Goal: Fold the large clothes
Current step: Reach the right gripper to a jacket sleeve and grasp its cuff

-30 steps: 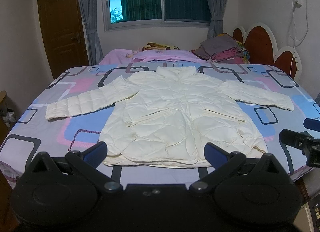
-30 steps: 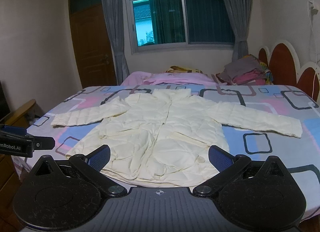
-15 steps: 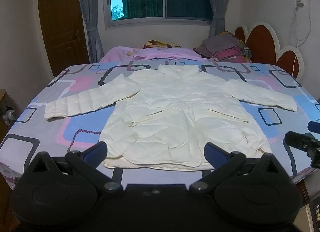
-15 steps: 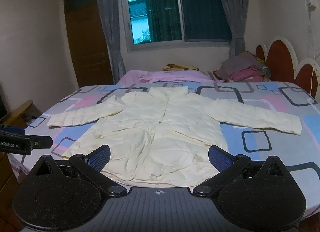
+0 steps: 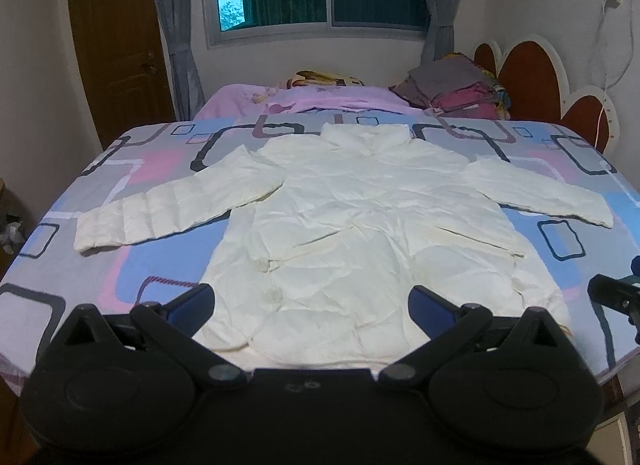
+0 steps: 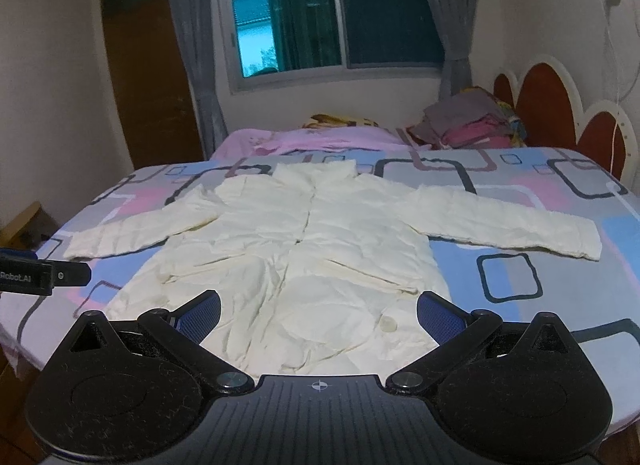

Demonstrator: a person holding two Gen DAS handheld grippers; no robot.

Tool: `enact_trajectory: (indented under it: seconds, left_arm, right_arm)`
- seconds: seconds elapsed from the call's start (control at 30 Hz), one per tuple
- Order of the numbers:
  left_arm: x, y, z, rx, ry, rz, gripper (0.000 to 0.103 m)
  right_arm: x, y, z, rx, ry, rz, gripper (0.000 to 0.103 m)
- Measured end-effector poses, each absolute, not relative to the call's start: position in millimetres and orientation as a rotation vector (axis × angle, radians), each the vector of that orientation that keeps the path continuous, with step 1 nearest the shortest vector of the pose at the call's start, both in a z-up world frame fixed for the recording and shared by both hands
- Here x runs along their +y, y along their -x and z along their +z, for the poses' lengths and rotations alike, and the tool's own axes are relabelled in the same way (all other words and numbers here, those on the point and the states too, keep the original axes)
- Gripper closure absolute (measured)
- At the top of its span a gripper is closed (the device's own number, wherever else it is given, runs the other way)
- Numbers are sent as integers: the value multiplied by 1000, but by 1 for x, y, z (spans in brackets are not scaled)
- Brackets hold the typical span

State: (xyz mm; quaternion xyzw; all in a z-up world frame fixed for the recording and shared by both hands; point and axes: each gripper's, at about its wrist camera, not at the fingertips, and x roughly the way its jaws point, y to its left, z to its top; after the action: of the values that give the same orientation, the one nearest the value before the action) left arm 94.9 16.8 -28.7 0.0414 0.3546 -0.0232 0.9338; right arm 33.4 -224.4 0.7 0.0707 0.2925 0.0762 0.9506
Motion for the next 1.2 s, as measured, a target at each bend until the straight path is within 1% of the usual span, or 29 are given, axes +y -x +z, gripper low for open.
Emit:
enact_trajectory:
  seconds: [0.47,0.67,1.03,1.2]
  left_arm:
    - [34,-218,-58,755,-103,-113,0]
    - [35,-264,-65,758,-112,-146,0]
    - [17,-316,-79,782,-118,-143,0]
    - [1,-335,-86,792,-106,-97,0]
  right_arm:
    - [-208,-135,-23,635,-149,38,0]
    - [-209,-170,-24,615,-163,-36,0]
    - [-243,-217,-33,637,-176,-96,0]
    - [-281,-243,-46,648,-182,-110,0]
